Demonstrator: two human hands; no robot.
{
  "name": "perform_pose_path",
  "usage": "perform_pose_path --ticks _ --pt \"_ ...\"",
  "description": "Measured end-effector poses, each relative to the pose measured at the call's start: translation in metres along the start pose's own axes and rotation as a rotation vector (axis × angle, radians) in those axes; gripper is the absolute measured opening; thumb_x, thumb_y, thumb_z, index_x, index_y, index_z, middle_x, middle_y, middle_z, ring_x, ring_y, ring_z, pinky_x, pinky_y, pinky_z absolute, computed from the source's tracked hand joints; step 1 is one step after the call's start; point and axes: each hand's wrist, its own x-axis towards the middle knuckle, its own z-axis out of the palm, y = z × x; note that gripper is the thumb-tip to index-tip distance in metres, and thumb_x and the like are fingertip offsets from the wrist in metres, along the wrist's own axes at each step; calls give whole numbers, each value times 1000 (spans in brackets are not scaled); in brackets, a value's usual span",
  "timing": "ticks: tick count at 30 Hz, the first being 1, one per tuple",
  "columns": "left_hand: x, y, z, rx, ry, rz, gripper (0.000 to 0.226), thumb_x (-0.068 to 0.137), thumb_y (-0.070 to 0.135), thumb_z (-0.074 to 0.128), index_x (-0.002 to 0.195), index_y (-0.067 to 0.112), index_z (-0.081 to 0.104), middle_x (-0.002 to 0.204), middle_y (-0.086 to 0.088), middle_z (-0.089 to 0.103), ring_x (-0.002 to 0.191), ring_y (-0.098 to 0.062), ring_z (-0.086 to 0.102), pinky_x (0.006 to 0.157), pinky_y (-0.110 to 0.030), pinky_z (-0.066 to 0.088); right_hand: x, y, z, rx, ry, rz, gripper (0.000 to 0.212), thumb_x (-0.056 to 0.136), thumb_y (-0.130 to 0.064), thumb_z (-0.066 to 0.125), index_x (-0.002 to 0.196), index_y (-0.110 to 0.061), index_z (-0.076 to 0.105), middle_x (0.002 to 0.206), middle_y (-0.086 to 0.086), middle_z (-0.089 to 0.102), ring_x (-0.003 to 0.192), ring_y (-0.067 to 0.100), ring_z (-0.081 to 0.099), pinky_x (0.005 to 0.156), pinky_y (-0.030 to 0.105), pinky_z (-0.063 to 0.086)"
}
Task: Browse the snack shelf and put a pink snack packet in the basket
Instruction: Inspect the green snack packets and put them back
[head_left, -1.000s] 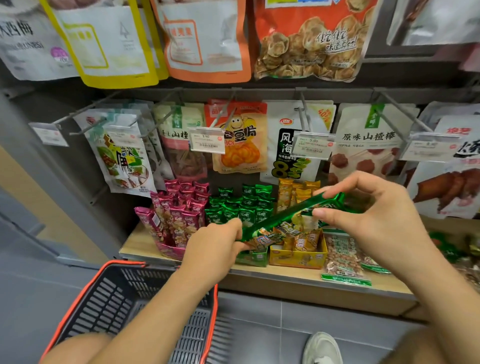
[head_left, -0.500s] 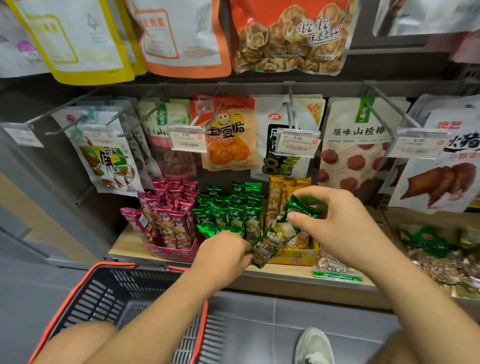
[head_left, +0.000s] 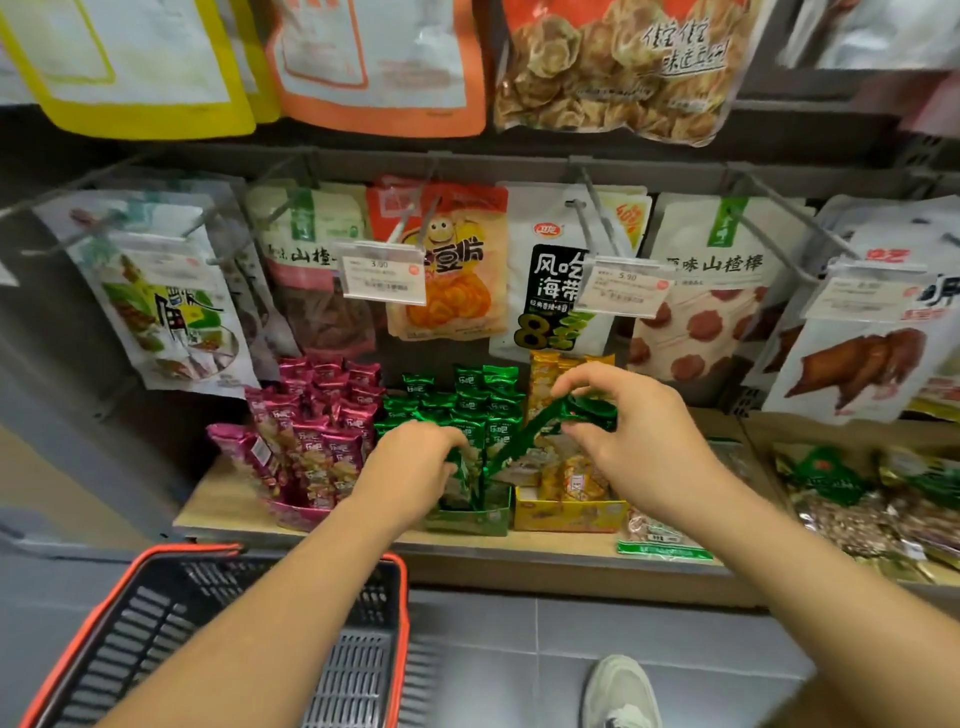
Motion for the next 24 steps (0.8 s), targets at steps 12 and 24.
perform_pose_path --ticks 12,24 --pt "9 7 -1 -293 -29 28 54 91 19 62 142 27 45 118 -9 67 106 -27 63 93 -38 51 47 18 63 -196 -127 11 37 88 -20 69 120 -29 53 121 3 64 115 23 57 96 38 49" --pt "14 15 1 -363 67 42 50 86 44 67 131 34 50 92 3 68 80 -14 66 77 -36 55 61 27 71 -174 -330 93 34 81 -13 74 110 -20 59 117 1 55 107 18 54 89 31 46"
